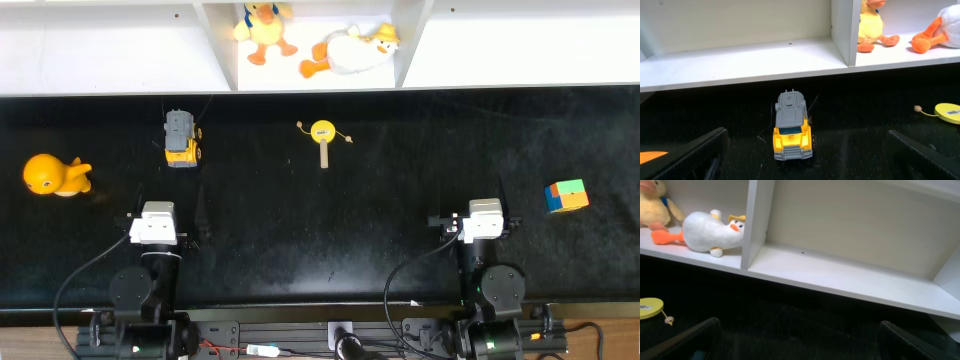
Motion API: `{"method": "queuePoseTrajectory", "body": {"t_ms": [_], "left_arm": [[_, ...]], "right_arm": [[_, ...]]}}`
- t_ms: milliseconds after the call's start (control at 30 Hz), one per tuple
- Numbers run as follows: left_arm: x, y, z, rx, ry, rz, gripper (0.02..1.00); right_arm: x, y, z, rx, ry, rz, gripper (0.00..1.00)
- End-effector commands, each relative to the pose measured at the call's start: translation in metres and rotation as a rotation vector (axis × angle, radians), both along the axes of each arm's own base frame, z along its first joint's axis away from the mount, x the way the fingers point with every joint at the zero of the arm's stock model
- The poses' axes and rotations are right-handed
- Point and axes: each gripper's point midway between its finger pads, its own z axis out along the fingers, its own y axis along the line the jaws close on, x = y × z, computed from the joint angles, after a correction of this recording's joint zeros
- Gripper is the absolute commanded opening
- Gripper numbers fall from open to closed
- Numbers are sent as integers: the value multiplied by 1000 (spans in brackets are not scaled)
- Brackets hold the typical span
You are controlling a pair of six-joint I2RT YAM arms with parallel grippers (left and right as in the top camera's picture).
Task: Store Toys
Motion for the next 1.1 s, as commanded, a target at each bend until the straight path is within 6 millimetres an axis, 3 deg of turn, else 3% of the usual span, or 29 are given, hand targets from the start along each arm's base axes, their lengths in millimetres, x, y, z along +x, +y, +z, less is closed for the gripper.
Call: {"method": "queuePoseTrajectory", "body": {"t_ms": [33,267,467,600,667,733,900,1100], "left_arm": [[0,1,0,-1,-7,9,998],[-1,7,1,2,-7,43,998],[-7,2,39,-59,50,19,998],[-15,30,44,-143,262,196,993],[-19,58,51,-146,461,325,993],[-18,70,55,-115,538,344,993],[-5,99,53,-95,631,269,993],[-9,142,45,-80,629,271,996]], "right_arm": [[0,-2,-4,-3,0,-8,996],[0,-1,-4,-3,0,-8,996],[0,-2,-4,-3,0,-8,996],[0,-1,-4,-3,0,-8,996],[0,-1,-4,-3,0,-8,996],[0,-1,-4,-3,0,-8,996],[0,-1,-4,-3,0,-8,996],[0,-2,-4,-3,0,-8,996]]}}
